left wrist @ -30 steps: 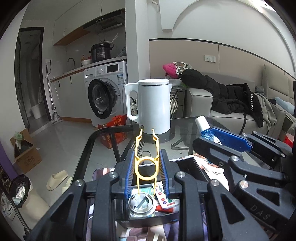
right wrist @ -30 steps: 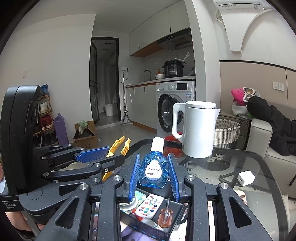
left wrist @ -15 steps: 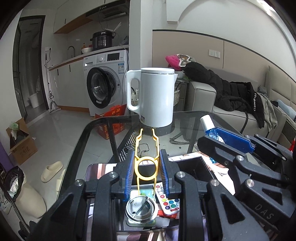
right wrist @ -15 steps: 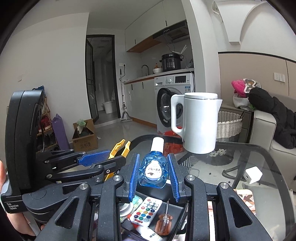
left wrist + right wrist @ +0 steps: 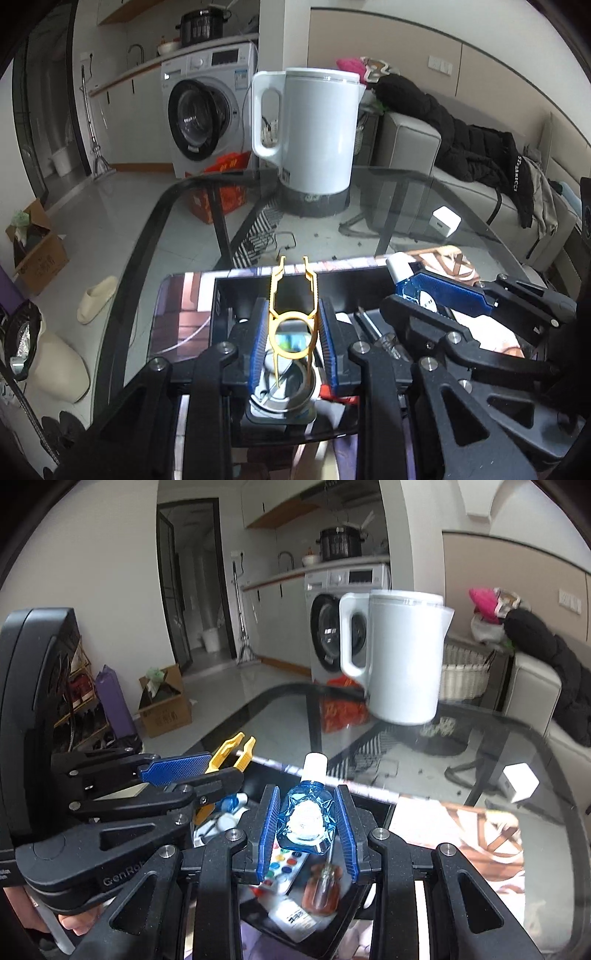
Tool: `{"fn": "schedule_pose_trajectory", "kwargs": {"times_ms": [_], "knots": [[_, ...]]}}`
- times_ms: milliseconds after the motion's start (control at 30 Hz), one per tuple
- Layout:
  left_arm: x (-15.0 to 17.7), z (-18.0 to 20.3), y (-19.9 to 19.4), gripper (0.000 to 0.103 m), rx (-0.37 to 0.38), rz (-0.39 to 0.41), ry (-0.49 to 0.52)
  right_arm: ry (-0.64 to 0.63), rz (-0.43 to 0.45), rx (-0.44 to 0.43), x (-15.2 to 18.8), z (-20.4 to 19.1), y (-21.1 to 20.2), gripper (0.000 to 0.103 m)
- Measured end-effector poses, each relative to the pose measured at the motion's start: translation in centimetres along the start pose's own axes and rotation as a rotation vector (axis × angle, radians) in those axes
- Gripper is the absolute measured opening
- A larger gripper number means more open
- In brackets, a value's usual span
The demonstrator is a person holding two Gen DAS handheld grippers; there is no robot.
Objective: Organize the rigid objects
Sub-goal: 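Lift and carry the yellow opener over the box with left tool while right tool carries the eye-drop bottle, then open left tool to drop the yellow opener in the box while right tool releases the eye-drop bottle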
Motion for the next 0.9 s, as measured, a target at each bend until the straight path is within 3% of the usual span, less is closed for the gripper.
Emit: {"fn": "schedule_pose_trajectory", "kwargs": {"times_ms": [267,467,700,900], "knots": [[1.6,0.3,0.8,0.024,0.018,-0.081,0.018,0.037,-0.141,-0.032,1.9,0.5,2.2,0.03],[2.9,0.2,1.2,0.024,0.039,-0.151,-0.012,-0.023,-0.164,-0.001,2.1,-0.1,2.5,0.03],[3.4,1.6,0.2,0.024,0.061,-0.163,0.003,-0.076,-0.215,0.042,2.3,0.0,1.6,0.03],[3.5,2.6,-0.2,0.024,0.075,-0.175,0.011,-0.045,-0.248,0.059,2.5,0.9,0.4,0.03]]}}
Point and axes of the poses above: each gripper's, at about its wrist camera, not at the fingertips, and y roughly the way its jaws point, z to its right, x to its underside, the point moved 2 cm from there along y, roughly the way its jaws point, and after that the axes turned 13 degrees about z, right-handed, at the moved point
